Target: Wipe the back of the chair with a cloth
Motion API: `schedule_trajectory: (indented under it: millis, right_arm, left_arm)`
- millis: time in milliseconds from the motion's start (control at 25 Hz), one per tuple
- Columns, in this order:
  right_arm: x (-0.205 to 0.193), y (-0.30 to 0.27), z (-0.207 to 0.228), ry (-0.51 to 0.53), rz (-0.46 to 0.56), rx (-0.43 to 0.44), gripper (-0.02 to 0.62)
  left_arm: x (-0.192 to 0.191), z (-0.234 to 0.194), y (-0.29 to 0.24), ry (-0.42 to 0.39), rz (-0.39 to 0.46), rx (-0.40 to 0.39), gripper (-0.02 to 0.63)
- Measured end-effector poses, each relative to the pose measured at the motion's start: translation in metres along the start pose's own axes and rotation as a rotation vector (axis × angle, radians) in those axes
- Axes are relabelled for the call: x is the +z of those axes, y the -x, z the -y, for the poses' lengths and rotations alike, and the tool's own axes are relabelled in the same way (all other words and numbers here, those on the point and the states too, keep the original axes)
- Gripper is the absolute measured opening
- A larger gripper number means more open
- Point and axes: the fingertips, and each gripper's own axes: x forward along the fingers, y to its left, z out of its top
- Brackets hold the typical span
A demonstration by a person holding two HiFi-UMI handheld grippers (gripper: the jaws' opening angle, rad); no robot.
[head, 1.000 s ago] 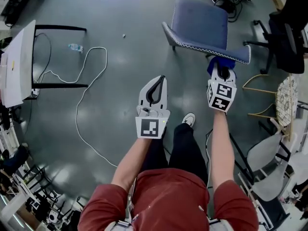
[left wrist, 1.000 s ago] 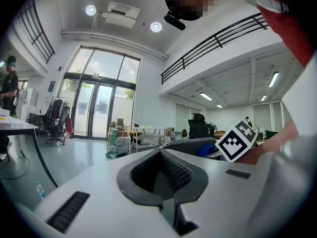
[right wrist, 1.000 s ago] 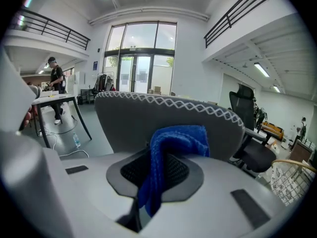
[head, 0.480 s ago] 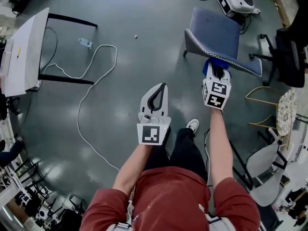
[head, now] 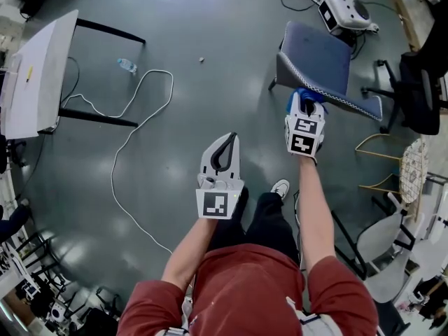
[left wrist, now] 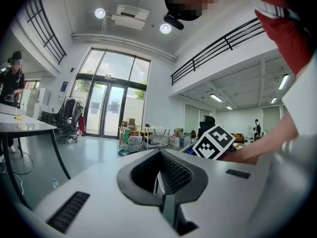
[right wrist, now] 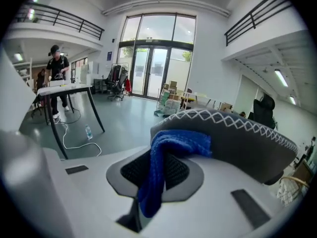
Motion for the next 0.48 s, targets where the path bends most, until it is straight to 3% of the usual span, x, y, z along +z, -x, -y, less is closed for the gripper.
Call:
schedule_trajectory:
  millis: [120,480]
  right_arm:
    - [-0.001,0.000,0.001,0.005,0.000,0.024,0.061]
    - [0.012,0.036,0.000,-0.112,0.060,0.080,0.061]
  left_arm:
    - [0.002,0.003,0.000,-0.018,-0.001,-0.013,0.014]
    - [0.029,0.021,-0.004,0.003,-0.030,-0.069,0.014]
